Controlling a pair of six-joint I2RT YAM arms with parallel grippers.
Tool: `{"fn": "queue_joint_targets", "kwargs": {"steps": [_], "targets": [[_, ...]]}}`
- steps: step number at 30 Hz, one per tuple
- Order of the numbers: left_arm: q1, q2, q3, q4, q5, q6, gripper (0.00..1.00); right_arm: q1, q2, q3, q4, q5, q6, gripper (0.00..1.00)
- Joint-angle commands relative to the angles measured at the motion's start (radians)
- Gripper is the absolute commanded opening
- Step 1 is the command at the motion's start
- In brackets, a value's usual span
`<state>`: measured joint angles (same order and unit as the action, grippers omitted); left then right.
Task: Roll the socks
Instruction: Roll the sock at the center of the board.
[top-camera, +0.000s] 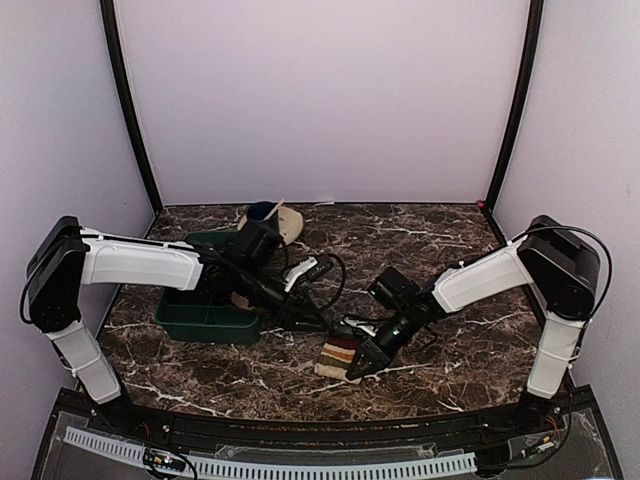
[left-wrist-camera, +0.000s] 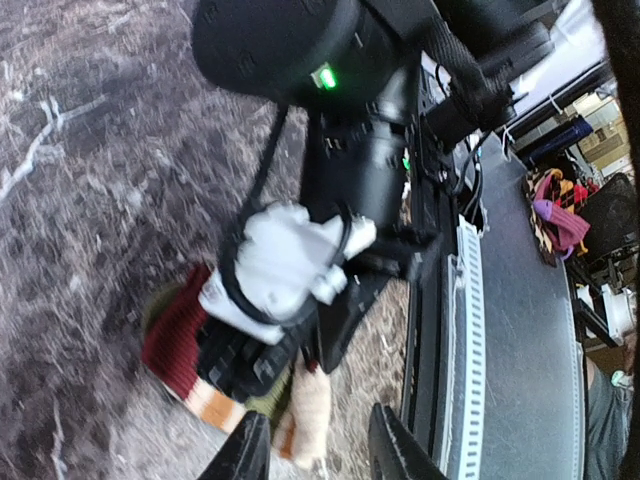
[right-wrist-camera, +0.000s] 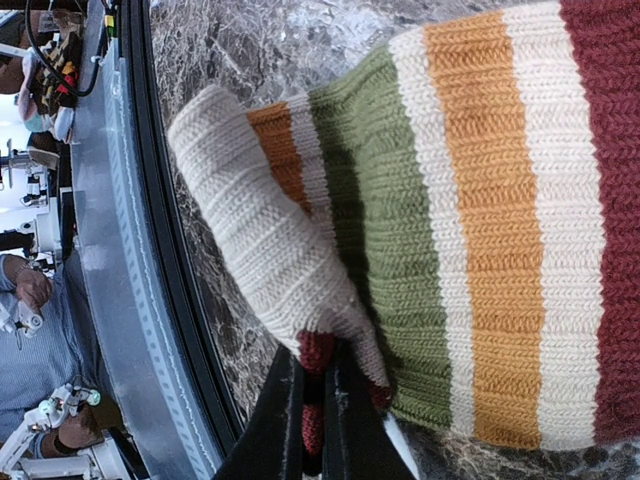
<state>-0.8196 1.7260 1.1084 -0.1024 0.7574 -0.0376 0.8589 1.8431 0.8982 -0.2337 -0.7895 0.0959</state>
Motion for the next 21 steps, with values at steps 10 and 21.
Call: {"fn": "queue_joint_targets", "kwargs": {"steps": [10, 21], "targets": [[-0.143, -0.16, -0.251, 0.206, -0.15, -0.018, 0.35, -0.006, 0.081, 0.015, -0.13, 0.04, -0.014, 0.0], [-0.269, -0.119, -0.24, 0.152, -0.428, 0.14, 0.35, -0.009, 0.114, 0.052, -0.171, 0.002, -0.021, 0.0]]}}
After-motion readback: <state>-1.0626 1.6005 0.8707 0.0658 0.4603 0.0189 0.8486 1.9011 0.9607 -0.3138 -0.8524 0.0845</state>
